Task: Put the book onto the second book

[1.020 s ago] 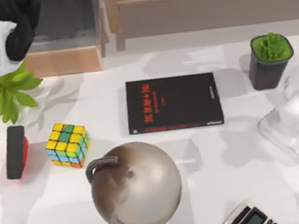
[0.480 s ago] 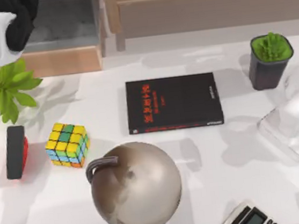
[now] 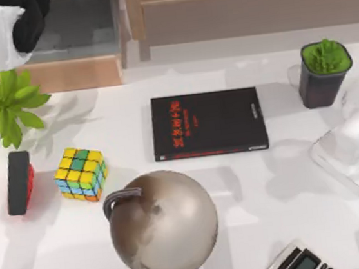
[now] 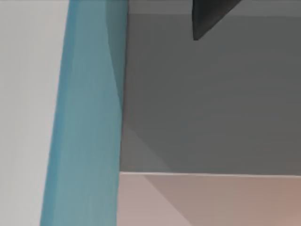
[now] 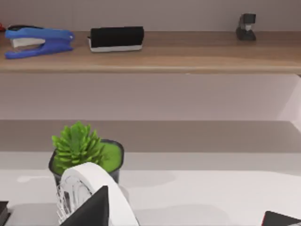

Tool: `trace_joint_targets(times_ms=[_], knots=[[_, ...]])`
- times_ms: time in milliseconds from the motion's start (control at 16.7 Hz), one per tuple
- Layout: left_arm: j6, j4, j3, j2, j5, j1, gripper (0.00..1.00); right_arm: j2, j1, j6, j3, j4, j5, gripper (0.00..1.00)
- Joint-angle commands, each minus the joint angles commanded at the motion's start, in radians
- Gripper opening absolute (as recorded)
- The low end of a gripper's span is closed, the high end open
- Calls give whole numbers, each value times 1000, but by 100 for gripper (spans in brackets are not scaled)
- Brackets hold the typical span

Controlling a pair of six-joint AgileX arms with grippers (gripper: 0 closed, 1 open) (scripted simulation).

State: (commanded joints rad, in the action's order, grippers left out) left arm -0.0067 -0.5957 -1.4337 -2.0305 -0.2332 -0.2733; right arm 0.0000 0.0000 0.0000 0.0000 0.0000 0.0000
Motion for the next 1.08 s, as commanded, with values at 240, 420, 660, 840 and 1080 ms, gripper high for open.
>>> trace_joint_targets(times_ms=[240, 420, 660, 840, 1080], knots=[[0, 0, 0, 0, 0, 0, 70, 0, 0, 0, 0, 0, 0, 100], [0, 0, 0, 0, 0, 0, 47, 0, 0, 0, 0, 0, 0, 100], [0, 0, 0, 0, 0, 0, 17, 0, 0, 0, 0, 0, 0, 100], [0, 0, 0, 0, 0, 0, 0, 0, 0, 0, 0, 0, 0, 100], [0, 0, 0, 0, 0, 0, 0, 0, 0, 0, 0, 0, 0, 100]])
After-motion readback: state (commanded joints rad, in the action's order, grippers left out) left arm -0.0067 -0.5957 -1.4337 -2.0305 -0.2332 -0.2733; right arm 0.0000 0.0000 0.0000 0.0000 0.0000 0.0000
